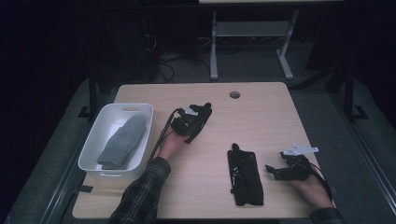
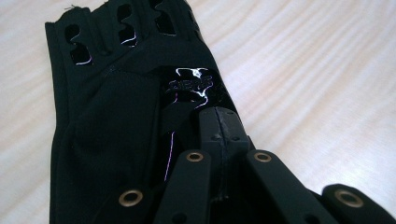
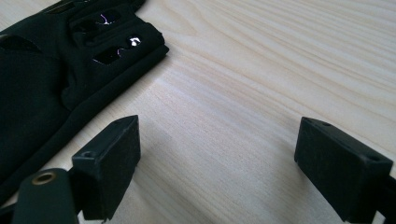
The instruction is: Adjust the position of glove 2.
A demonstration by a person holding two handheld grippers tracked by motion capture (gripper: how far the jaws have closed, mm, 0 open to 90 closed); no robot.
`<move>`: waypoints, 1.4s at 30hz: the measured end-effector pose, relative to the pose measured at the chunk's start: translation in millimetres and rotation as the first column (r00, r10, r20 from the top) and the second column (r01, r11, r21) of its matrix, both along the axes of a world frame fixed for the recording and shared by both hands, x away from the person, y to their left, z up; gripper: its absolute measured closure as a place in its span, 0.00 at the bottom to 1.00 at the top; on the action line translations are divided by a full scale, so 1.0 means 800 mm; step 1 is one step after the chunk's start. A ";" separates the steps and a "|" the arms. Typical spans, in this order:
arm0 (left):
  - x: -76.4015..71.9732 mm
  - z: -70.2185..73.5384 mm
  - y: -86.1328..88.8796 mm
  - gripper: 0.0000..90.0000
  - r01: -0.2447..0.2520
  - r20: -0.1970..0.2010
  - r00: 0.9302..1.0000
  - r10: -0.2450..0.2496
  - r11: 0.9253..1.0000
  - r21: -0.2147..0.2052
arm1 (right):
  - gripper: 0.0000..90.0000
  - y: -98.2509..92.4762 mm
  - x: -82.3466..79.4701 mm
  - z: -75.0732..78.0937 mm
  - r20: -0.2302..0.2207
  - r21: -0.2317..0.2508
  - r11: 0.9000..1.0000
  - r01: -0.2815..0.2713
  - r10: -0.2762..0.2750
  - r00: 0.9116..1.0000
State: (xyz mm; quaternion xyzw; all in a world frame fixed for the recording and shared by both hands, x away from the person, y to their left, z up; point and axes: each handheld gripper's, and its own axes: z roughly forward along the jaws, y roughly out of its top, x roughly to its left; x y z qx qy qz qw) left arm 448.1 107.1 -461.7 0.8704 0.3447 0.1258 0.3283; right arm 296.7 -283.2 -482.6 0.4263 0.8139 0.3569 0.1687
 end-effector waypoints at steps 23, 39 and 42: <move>-0.102 0.005 -0.028 0.99 0.204 -0.089 0.975 -0.205 0.979 -0.019 | 0.16 0.001 0.000 0.000 0.000 0.000 1.000 0.000 0.000 1.000; -0.161 0.012 -0.032 0.96 0.274 -0.120 0.952 -0.281 0.959 -0.067 | 0.16 0.001 0.000 0.000 0.000 -0.002 1.000 0.001 -0.001 1.000; -0.156 0.026 -0.024 0.95 0.272 -0.069 0.959 -0.274 0.962 -0.035 | 0.16 0.001 0.000 0.000 0.000 -0.002 1.000 0.001 -0.001 1.000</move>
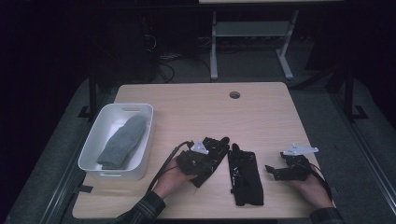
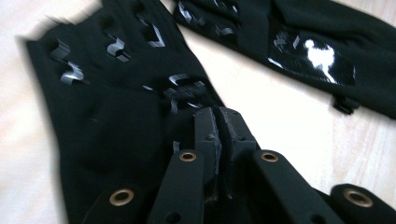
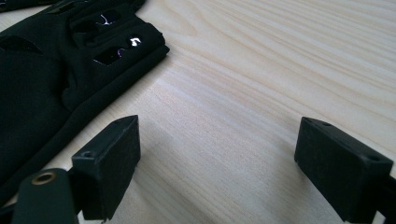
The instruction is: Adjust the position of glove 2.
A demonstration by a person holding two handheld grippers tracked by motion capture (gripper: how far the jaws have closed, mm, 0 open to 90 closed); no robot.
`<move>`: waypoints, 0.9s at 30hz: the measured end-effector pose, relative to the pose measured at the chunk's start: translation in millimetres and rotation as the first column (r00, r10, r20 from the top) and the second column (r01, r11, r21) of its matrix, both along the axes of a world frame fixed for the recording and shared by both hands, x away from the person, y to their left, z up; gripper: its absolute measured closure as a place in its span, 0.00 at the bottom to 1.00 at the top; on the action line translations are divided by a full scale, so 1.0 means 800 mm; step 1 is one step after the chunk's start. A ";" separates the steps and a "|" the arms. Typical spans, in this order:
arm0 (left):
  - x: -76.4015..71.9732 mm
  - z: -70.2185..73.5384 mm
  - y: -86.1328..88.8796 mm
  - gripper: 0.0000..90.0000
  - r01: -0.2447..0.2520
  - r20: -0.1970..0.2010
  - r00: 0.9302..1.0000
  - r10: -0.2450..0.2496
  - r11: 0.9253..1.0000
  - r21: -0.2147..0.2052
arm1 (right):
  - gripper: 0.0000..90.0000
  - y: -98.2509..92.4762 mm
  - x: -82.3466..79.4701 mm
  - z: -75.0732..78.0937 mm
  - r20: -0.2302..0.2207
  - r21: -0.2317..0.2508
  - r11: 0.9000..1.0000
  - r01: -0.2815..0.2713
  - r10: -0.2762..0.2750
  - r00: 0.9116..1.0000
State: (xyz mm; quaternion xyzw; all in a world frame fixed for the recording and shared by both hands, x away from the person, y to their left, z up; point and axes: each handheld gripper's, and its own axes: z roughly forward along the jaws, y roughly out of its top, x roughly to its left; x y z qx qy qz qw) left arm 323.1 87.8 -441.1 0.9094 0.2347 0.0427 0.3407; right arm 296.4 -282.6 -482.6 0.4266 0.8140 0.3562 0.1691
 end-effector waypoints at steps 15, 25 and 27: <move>0.033 -0.018 0.031 0.99 -0.066 -0.026 0.997 0.067 0.997 0.050 | 0.16 0.000 0.000 0.000 0.000 0.001 1.000 0.002 -0.002 1.000; -0.003 -0.017 0.035 0.99 0.007 -0.056 0.998 -0.004 0.999 0.041 | 0.16 0.001 0.000 0.000 -0.001 0.002 1.000 0.002 -0.002 1.000; -0.008 -0.018 0.036 0.99 0.013 -0.065 0.998 -0.011 1.000 0.028 | 0.15 0.001 0.000 0.000 -0.001 0.002 1.000 0.001 -0.001 1.000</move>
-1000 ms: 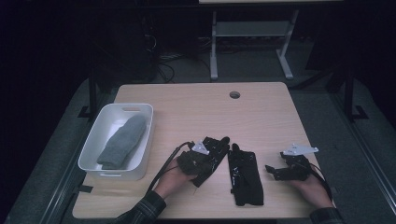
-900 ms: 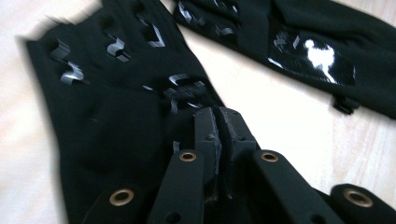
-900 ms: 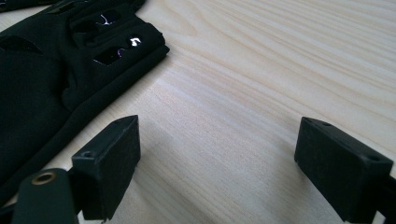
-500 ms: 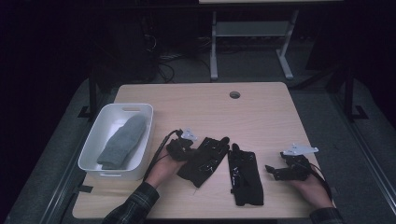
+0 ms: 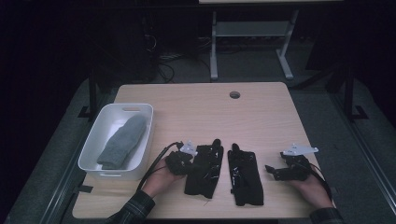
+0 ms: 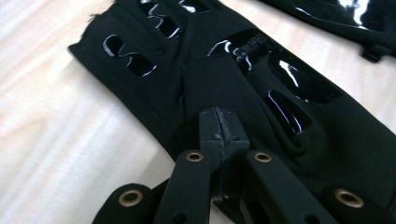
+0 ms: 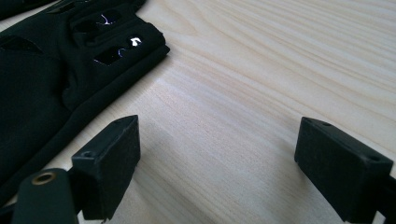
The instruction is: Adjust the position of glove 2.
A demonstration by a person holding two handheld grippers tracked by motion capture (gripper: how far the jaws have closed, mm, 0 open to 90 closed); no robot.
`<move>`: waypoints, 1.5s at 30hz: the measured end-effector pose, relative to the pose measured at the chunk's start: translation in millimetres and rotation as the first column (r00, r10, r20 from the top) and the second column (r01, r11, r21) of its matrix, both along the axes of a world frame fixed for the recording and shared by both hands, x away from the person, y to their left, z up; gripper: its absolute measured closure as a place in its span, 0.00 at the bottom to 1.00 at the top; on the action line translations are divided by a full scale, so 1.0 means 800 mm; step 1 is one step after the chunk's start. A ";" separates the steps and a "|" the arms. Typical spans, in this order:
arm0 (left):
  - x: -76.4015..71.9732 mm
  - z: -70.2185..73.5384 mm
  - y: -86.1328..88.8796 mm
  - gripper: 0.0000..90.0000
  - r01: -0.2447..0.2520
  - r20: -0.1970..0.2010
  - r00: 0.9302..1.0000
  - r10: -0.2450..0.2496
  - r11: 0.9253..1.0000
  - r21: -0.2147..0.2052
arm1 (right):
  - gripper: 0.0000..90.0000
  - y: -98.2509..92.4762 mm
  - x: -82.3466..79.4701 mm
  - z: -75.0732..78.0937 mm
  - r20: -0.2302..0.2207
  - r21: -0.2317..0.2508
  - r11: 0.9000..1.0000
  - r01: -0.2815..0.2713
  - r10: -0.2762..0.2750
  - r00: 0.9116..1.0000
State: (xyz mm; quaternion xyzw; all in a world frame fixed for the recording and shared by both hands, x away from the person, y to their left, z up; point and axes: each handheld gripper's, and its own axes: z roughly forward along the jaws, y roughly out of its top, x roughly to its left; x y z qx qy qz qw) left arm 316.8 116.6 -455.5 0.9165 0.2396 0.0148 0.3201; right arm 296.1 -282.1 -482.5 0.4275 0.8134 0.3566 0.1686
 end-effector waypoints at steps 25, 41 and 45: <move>-0.003 -0.006 0.017 0.74 -0.154 0.008 0.988 0.155 0.987 -0.055 | 0.15 0.001 -0.001 0.000 0.000 -0.002 1.000 -0.012 0.012 1.000; -0.001 -0.005 0.017 0.97 -0.176 -0.025 0.984 0.175 0.982 -0.066 | 0.86 0.028 -0.023 0.023 -0.018 0.047 0.976 -0.213 0.214 0.977; -0.001 -0.002 0.018 0.97 -0.195 -0.033 0.981 0.192 0.976 -0.096 | 1.00 0.046 -0.031 0.024 -0.074 0.040 0.962 -0.271 0.273 0.959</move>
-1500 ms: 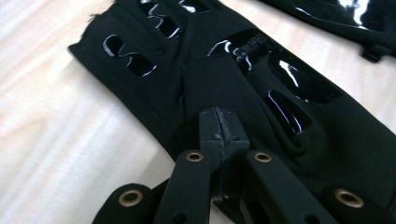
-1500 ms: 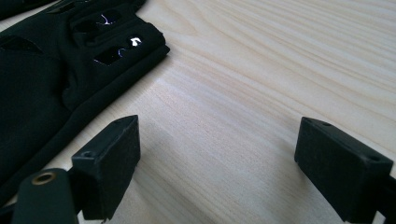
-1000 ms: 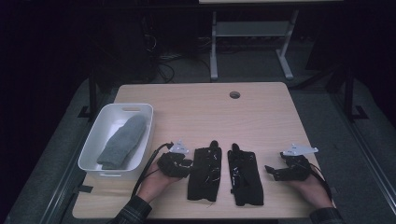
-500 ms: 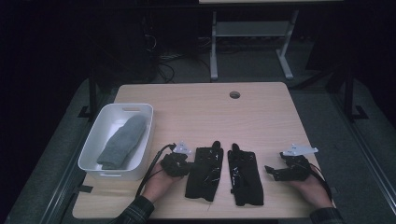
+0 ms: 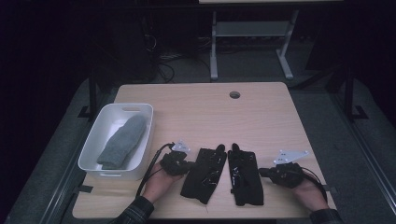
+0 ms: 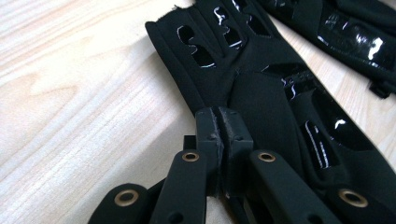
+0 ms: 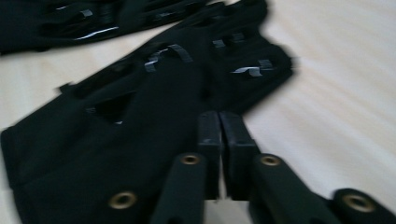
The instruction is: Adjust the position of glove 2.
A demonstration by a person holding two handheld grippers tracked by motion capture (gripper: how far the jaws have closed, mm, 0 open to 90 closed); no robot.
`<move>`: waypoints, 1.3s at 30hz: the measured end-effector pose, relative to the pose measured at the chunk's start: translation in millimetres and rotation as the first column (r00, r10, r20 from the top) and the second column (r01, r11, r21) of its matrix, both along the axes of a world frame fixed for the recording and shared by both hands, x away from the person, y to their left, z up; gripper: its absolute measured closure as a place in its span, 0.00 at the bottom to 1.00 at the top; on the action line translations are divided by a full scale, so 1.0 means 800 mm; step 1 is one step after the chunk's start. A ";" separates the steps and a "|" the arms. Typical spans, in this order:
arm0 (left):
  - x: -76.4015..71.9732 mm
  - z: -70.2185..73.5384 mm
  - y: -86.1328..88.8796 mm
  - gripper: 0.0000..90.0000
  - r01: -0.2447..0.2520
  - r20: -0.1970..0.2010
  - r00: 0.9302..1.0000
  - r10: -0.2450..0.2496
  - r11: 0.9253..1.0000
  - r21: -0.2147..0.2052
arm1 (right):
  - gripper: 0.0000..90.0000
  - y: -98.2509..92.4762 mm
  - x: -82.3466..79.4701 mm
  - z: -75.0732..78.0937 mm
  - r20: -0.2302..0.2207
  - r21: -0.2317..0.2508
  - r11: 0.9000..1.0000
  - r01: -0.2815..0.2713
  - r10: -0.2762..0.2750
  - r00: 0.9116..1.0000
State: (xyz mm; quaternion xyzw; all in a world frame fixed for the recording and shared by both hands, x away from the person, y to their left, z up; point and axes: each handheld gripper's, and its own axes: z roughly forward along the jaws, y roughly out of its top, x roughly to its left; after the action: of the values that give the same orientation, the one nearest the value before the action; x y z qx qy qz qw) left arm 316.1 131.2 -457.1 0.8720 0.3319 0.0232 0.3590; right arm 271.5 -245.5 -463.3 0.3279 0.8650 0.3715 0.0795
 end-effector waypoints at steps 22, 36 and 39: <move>0.027 0.020 0.011 0.97 -0.092 0.007 0.996 0.094 0.984 -0.155 | 0.99 0.033 0.011 -0.006 -0.026 -0.002 0.998 -0.063 0.063 0.998; 0.017 0.043 0.004 0.97 0.000 -0.024 1.000 -0.006 0.974 -0.225 | 0.99 0.053 0.019 -0.005 -0.022 -0.004 0.997 -0.080 0.080 0.997; 0.017 0.047 0.004 0.97 0.011 -0.038 0.999 -0.022 0.968 -0.252 | 0.99 0.058 0.021 -0.006 -0.022 -0.001 0.996 -0.087 0.087 0.996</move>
State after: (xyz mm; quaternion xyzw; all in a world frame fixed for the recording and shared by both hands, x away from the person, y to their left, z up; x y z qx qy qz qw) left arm 329.6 134.6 -419.6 0.8225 0.3321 -0.0397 0.4600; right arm 288.2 -199.4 -467.7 0.2941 0.8796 0.3700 0.0542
